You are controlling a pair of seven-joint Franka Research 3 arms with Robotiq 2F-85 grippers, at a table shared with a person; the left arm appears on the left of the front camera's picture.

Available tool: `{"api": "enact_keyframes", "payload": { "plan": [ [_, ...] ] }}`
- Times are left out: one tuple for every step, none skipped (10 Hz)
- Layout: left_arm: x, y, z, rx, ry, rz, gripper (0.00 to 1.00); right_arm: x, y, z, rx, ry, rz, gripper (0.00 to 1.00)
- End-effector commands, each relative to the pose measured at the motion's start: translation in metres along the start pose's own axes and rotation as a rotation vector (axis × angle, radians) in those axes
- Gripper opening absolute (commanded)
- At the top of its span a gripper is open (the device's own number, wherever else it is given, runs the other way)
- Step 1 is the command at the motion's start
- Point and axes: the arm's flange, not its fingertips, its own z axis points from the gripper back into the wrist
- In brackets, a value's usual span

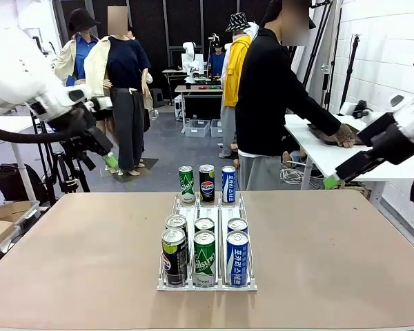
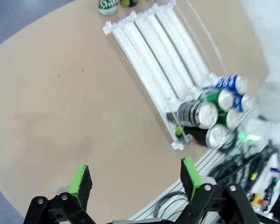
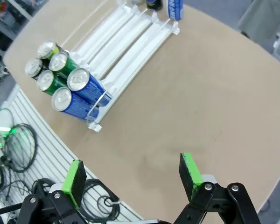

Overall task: Retrieve and hand over the desired beverage to the person.
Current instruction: Pick up a can of the same type that the person held from the Automatic Can Dispenser.

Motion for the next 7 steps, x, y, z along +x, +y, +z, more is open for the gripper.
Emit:
{"api": "enact_keyframes", "payload": {
  "plan": [
    [0.006, 0.046, 0.024, -0.187, -0.074, 0.106, 1.0, -0.02, -0.028, 0.019, 0.147, -0.098, 0.008, 1.0],
    [0.003, 0.073, 0.037, -0.28, -0.118, 0.156, 1.0, -0.034, -0.043, 0.032, 0.187, -0.187, -0.004, 1.0],
    [-0.004, 0.094, 0.048, -0.331, -0.159, 0.191, 1.0, -0.047, -0.056, 0.041, 0.236, -0.254, -0.01, 1.0],
    [-0.013, 0.12, 0.057, -0.381, -0.178, 0.244, 1.0, -0.061, -0.067, 0.049, 0.265, -0.311, -0.031, 1.0],
    [-0.02, 0.15, 0.061, -0.45, -0.196, 0.311, 1.0, -0.072, -0.078, 0.055, 0.29, -0.355, -0.045, 1.0],
    [-0.025, 0.175, 0.057, -0.486, -0.204, 0.351, 1.0, -0.08, -0.091, 0.06, 0.309, -0.385, -0.047, 1.0],
    [-0.035, 0.192, 0.046, -0.52, -0.192, 0.359, 1.0, -0.09, -0.102, 0.06, 0.335, -0.406, -0.072, 1.0]
  ]
}}
